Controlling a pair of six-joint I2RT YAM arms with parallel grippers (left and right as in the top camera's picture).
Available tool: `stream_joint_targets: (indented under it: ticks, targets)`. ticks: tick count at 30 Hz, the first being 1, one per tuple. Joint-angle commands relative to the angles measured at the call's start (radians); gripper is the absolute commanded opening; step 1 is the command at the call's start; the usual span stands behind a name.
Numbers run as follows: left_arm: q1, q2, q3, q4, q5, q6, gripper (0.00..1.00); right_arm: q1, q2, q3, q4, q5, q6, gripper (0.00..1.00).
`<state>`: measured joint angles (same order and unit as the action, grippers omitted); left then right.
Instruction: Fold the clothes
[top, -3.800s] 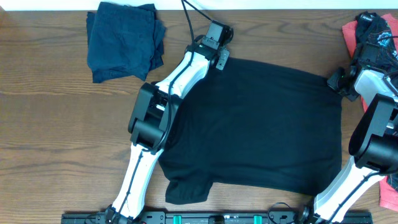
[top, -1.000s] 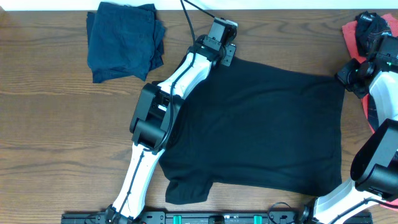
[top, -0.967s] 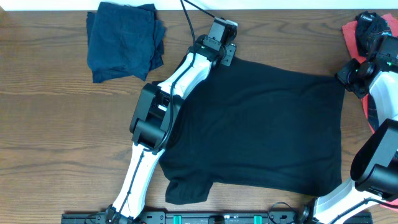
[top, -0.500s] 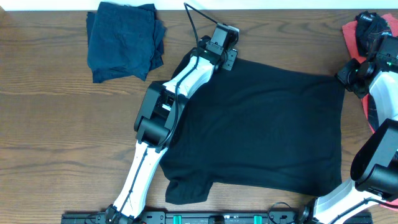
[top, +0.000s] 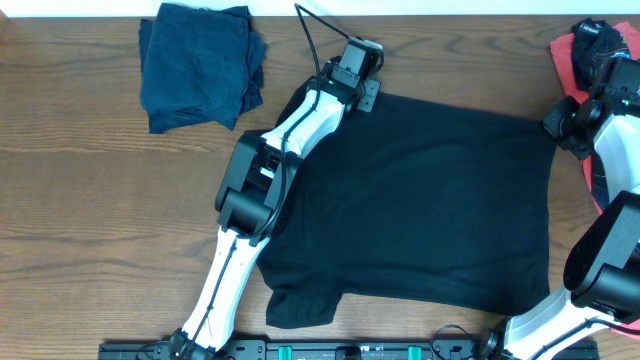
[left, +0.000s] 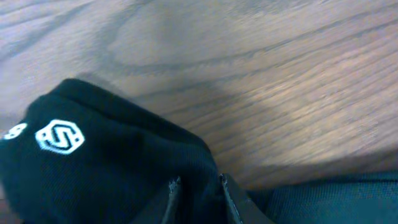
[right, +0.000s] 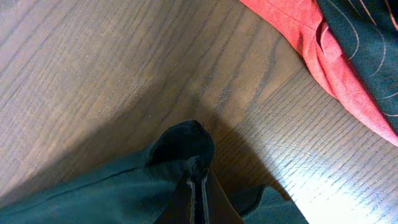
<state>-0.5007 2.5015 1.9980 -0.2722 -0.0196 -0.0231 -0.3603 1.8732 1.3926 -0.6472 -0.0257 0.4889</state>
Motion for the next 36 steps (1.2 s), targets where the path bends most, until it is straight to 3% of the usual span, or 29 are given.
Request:
stream_joint_targets:
  ticks: [1,4,12,15,23,32,36]
  targets:
    - [0.001,-0.089,0.002,-0.041,-0.08,-0.002,0.21,0.009,-0.027,0.001,-0.007,0.022,-0.002,0.01]
    - [0.001,-0.117,0.002,-0.114,-0.098,-0.006,0.1,0.009,-0.027,0.001,-0.024,0.022,0.012,0.01]
    - [0.002,-0.174,0.002,-0.323,-0.124,-0.017,0.11,-0.002,-0.027,0.001,-0.068,0.022,0.04,0.01]
    - [0.002,-0.176,0.002,-0.402,-0.188,-0.045,0.06,-0.009,-0.027,0.001,-0.082,0.022,0.043,0.01]
    - [0.002,-0.18,0.002,-0.57,-0.352,-0.065,0.06,-0.023,-0.027,0.001,-0.135,0.023,0.069,0.01]
    - [0.002,-0.223,0.002,-0.654,-0.359,-0.065,0.07,-0.043,-0.045,0.002,-0.158,0.022,0.101,0.01]
    - [0.0,-0.263,0.002,-0.655,-0.359,-0.065,0.12,-0.043,-0.081,0.002,-0.142,0.022,0.094,0.01]
